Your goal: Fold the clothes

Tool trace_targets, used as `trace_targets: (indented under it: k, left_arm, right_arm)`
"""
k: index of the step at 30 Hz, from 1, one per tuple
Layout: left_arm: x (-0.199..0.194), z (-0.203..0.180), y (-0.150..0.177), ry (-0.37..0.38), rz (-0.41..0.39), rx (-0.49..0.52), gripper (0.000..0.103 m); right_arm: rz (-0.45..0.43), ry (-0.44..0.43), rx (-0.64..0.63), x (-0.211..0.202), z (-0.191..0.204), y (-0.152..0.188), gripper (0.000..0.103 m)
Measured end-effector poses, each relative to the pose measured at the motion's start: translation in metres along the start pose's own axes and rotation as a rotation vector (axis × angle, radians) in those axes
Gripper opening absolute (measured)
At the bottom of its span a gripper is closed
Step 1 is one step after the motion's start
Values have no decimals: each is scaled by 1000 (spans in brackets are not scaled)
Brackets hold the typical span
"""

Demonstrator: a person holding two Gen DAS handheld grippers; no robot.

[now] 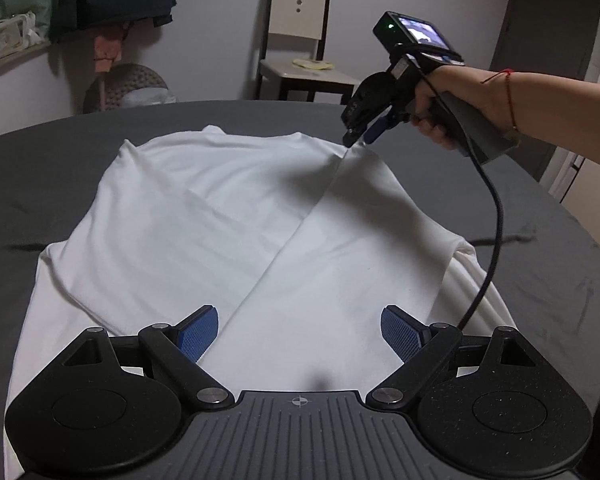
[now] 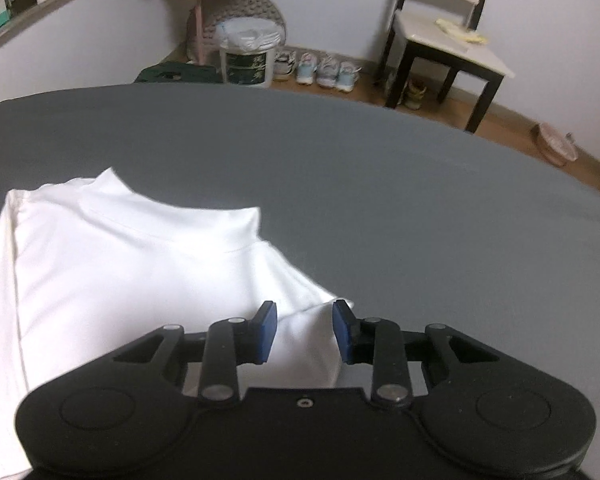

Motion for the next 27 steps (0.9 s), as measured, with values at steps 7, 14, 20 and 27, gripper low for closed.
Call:
trace_targets:
  k: [7,14,20,27]
  left_arm:
    - [-5,1,0,15,-1,-18,89]
    - [-4,1,-1,15,16,-21,89]
    - [13,1,9,16,103,3,89]
    - [21,-2,15,-1,162,34,89]
  right_arm:
    - [-12,84,0,3,-1,6,5]
    - [-63,110,158,5,-35,10,3]
    - [-69,31,306,14,-59,22,17]
    - [-134,-66,290,-24,-89,31,44]
Point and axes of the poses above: each gripper's, at about its wrist camera, not at the fingertips, and x roughly the way its jaws point, z to its left, y to its underside, the point moved 3 cm from there along x, roughly the way its jaws point, and after that the axes turned 3 degrees about y, right-handed, at the moved point
